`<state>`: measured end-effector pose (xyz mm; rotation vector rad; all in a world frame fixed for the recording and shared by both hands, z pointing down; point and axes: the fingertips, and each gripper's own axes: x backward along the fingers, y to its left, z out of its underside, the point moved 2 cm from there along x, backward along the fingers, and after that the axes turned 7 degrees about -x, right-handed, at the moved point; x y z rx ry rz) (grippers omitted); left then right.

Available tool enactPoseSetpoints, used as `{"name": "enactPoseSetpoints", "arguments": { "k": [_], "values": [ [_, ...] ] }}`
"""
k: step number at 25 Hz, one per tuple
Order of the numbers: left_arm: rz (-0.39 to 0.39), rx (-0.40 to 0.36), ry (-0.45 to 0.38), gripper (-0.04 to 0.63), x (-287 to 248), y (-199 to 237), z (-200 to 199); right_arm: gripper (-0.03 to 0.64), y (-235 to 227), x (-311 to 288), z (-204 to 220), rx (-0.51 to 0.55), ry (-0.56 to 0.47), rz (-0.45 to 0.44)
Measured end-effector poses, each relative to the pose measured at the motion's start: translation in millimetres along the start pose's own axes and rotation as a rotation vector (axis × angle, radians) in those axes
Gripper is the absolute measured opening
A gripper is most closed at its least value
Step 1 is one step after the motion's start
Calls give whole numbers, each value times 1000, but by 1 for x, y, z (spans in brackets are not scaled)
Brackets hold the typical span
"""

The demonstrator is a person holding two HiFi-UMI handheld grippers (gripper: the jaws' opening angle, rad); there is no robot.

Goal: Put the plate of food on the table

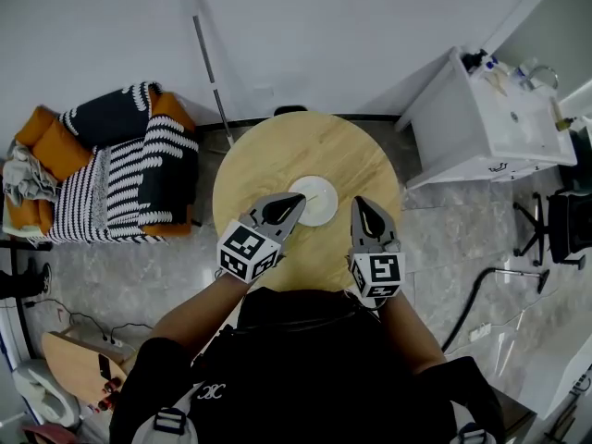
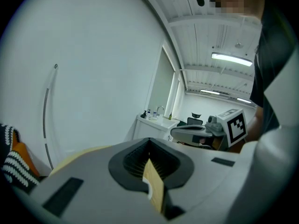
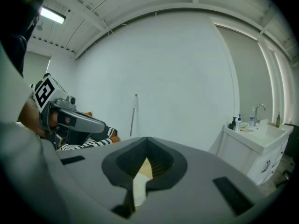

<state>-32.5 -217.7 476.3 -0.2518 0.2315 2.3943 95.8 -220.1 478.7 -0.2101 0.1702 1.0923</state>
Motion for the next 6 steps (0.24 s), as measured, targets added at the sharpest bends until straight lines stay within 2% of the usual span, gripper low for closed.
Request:
{"name": "enactPoseSetpoints", "arguments": {
  "k": [6],
  "values": [
    [2, 17, -1, 8, 2, 0, 1, 6, 9, 3, 4, 7, 17, -41]
  ]
}}
